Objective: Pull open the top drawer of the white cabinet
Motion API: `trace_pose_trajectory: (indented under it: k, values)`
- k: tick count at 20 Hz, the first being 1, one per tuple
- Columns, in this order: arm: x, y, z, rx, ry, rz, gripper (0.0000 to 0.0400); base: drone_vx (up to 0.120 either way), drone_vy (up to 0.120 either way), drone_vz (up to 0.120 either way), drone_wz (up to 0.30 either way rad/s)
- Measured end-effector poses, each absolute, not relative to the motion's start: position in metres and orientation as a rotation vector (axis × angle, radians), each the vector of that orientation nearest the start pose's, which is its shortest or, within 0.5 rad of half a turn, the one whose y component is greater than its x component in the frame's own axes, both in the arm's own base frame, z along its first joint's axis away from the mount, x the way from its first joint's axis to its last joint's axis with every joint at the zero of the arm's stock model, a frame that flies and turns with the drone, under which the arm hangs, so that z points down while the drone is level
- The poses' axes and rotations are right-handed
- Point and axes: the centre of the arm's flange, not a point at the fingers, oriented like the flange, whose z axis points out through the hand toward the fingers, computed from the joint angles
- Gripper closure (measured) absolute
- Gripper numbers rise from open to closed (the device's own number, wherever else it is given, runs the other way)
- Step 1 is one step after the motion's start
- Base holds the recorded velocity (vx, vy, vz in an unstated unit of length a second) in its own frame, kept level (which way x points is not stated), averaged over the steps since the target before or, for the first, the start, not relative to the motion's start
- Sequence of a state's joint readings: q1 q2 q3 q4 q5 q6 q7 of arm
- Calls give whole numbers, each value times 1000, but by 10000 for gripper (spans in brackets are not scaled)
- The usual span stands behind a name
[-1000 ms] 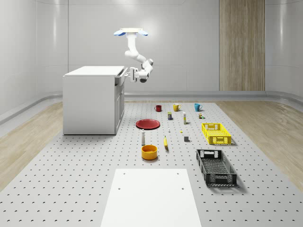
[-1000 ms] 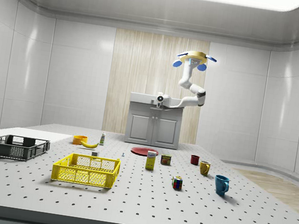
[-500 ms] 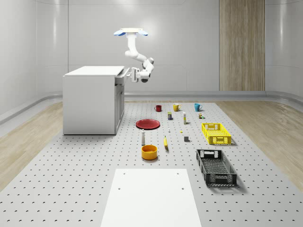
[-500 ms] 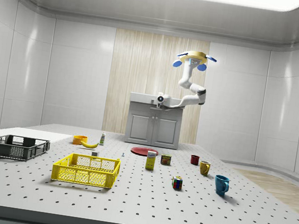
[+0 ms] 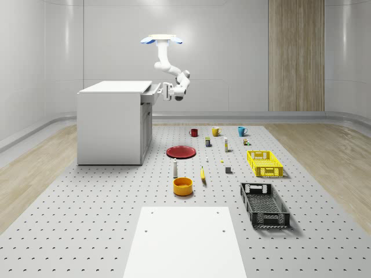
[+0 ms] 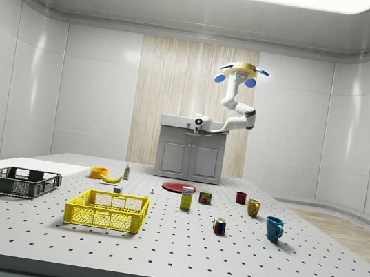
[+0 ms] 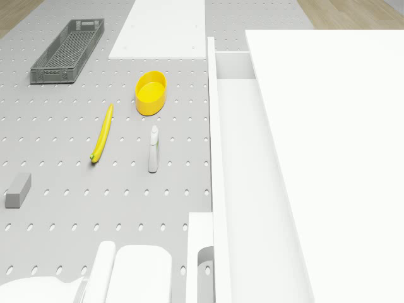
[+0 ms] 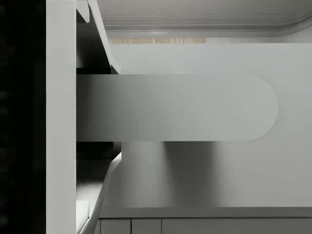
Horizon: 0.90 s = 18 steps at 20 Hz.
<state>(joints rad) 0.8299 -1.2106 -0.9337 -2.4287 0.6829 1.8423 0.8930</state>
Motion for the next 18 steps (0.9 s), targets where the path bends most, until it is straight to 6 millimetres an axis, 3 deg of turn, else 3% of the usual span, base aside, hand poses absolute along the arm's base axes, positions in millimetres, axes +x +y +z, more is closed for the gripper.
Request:
trace_pose_trajectory:
  k: [18]
  values:
    - [328, -102, 590, -1486, 613, 611, 282, 0, 40, 0, 0]
